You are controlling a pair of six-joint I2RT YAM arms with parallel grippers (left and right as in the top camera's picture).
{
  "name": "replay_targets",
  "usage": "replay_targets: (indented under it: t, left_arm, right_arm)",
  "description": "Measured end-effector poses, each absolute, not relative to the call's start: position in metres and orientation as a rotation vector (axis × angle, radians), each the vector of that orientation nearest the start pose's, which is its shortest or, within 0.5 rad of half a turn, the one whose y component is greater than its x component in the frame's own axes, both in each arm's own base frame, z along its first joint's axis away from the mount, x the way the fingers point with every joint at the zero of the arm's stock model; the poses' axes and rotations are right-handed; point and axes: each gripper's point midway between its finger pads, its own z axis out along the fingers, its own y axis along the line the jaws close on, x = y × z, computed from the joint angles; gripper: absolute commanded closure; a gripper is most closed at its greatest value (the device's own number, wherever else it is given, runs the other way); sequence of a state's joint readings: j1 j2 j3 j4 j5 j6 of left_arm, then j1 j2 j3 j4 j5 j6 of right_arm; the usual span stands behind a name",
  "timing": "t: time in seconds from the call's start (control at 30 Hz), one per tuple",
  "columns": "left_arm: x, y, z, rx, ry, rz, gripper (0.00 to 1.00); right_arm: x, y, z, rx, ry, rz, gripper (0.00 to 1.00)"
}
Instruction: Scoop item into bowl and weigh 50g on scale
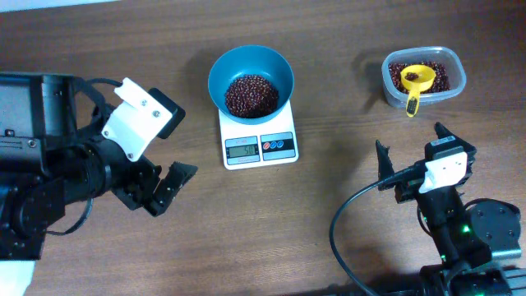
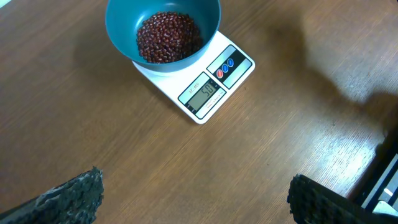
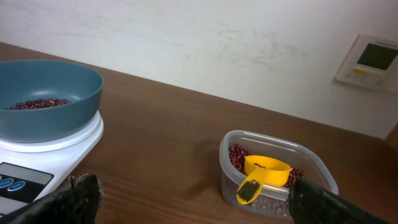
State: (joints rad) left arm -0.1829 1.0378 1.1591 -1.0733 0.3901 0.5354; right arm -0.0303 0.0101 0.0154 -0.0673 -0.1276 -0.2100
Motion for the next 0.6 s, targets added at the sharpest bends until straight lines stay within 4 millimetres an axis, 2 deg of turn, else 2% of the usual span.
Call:
replay_targets:
  t: [0.23,0.27,0.37,0.43,0.5,0.6]
  left_arm:
    - [0.231,-0.108,0.233,1.010,2.294,-0.350,0.01]
    - [0.230,-0.100,0.230,0.986,2.326,-0.297,0.01]
    - [0.220,-0.077,0.253,0.848,2.283,-0.132,0.01]
    - [0.192,-0.061,0.281,0.638,2.214,-0.104,0.01]
    - [0.170,-0.048,0.289,0.529,2.190,-0.073,0.01]
    - [0.163,-0.036,0.293,0.426,2.133,-0.026,0.01]
  right_arm:
    - [0.245,0.014,0.162,-0.244,1.615,-0.081,0.01]
    - [0.245,0.014,0.162,-0.244,1.615,-0.081,0.01]
    - [0.245,0.014,0.162,-0.244,1.615,-0.080,0.01]
    - [0.245,0.014,0.162,-0.244,1.616,-0.080,0.01]
    - [0.245,0.014,0.162,-0.244,1.617,-0.081,0.01]
    - [0.245,0.014,0.161,-0.244,1.618,-0.080,0.01]
